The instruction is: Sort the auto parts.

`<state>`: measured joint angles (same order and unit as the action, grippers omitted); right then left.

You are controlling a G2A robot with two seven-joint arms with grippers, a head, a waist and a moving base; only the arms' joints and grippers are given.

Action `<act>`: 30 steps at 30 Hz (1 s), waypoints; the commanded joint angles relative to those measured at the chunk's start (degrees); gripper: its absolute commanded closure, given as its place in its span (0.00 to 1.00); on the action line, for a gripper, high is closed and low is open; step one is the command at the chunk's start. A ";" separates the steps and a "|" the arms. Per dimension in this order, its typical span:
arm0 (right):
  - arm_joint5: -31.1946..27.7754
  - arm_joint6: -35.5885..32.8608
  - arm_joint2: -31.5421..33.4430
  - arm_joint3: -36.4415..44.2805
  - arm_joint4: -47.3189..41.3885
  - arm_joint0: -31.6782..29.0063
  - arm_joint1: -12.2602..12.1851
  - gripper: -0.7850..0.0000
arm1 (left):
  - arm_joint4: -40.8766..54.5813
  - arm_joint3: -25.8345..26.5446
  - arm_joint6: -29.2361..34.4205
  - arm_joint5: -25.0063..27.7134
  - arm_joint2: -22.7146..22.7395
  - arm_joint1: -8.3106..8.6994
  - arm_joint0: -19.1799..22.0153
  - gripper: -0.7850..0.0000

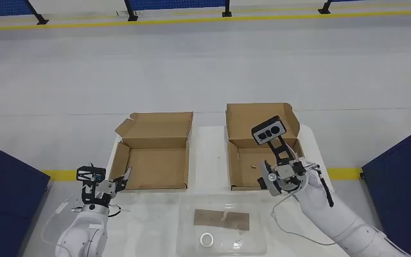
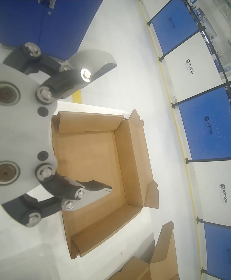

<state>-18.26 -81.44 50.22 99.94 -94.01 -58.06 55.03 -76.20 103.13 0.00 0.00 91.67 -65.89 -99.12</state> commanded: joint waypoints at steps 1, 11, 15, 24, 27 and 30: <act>0.02 -0.01 0.02 -0.04 -0.04 0.01 0.00 1.00 | 0.00 0.00 0.00 0.00 0.00 0.00 0.00 0.00; 1.75 1.70 0.31 2.39 -2.54 -1.52 0.51 1.00 | 0.00 0.00 0.00 0.00 0.00 0.00 0.00 0.00; 4.78 1.15 0.50 3.38 -8.12 -2.95 1.52 1.00 | 0.00 0.00 0.00 0.00 0.00 0.00 0.00 0.00; 9.44 1.30 0.55 3.12 -16.30 -4.41 4.05 1.00 | 0.00 0.00 0.00 0.00 0.00 0.00 0.00 0.00; 10.45 2.03 0.95 2.66 -15.52 -4.53 4.55 1.00 | 0.00 0.00 0.00 0.00 0.00 0.00 0.00 0.00; 10.45 2.03 0.95 2.66 -15.52 -4.53 4.55 1.00 | 0.00 0.00 0.00 0.00 0.00 0.00 0.00 0.00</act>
<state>-7.77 -79.39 51.18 102.59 -109.48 -62.59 59.60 -76.20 103.13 0.00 0.00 91.67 -65.89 -99.12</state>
